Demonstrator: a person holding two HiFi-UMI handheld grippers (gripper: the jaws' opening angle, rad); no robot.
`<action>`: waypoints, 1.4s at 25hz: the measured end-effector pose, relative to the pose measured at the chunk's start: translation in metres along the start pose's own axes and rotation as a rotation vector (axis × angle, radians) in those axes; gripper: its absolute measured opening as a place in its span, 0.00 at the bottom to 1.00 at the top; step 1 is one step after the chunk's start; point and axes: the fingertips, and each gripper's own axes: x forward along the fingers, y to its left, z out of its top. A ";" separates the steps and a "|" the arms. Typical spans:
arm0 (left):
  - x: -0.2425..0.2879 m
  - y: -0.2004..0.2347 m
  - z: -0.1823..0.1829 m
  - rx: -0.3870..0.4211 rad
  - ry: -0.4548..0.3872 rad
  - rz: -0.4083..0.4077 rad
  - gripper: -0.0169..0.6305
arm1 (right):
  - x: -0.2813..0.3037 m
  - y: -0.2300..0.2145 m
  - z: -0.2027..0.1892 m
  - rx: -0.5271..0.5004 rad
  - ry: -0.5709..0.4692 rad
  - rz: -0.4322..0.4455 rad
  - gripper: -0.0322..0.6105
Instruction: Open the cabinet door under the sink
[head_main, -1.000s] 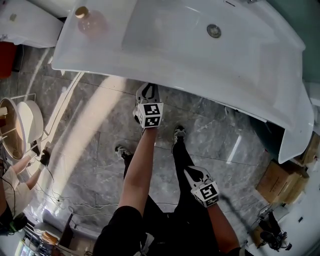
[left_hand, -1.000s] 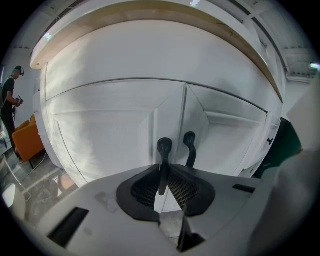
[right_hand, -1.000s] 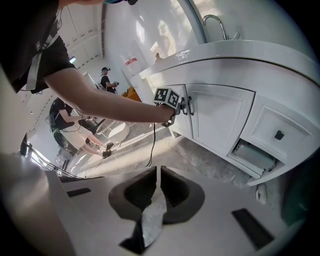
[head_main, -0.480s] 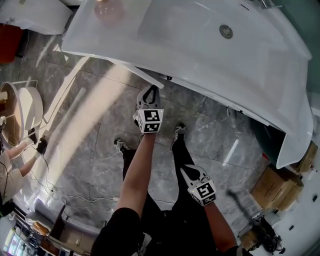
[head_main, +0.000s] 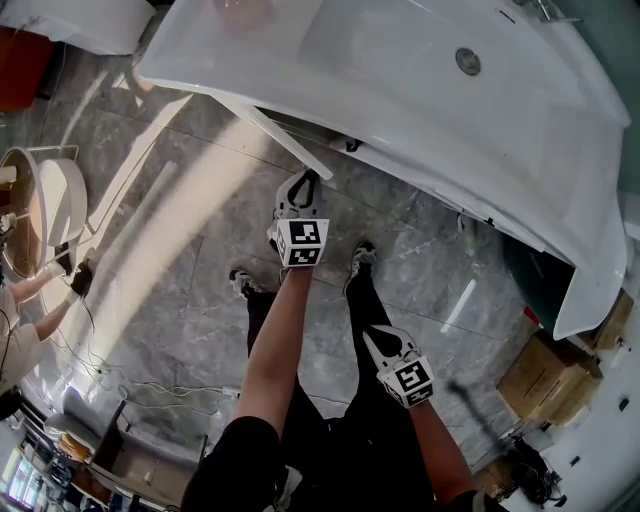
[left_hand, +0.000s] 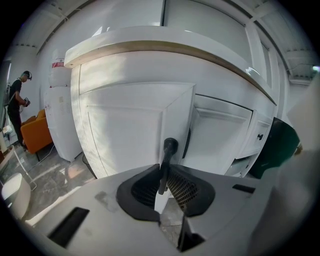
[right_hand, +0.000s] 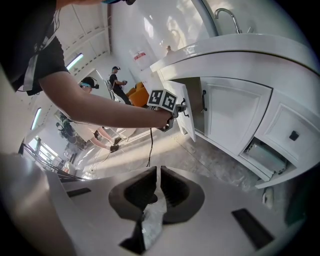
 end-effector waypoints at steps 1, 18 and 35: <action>-0.002 0.001 -0.001 -0.002 0.000 0.002 0.11 | 0.001 0.002 -0.001 -0.001 0.003 0.004 0.18; -0.050 0.033 -0.032 -0.033 0.014 0.040 0.10 | 0.027 0.027 0.010 -0.062 0.042 0.076 0.18; -0.083 0.069 -0.047 -0.044 0.027 0.042 0.11 | 0.052 0.060 0.016 -0.067 0.045 0.105 0.18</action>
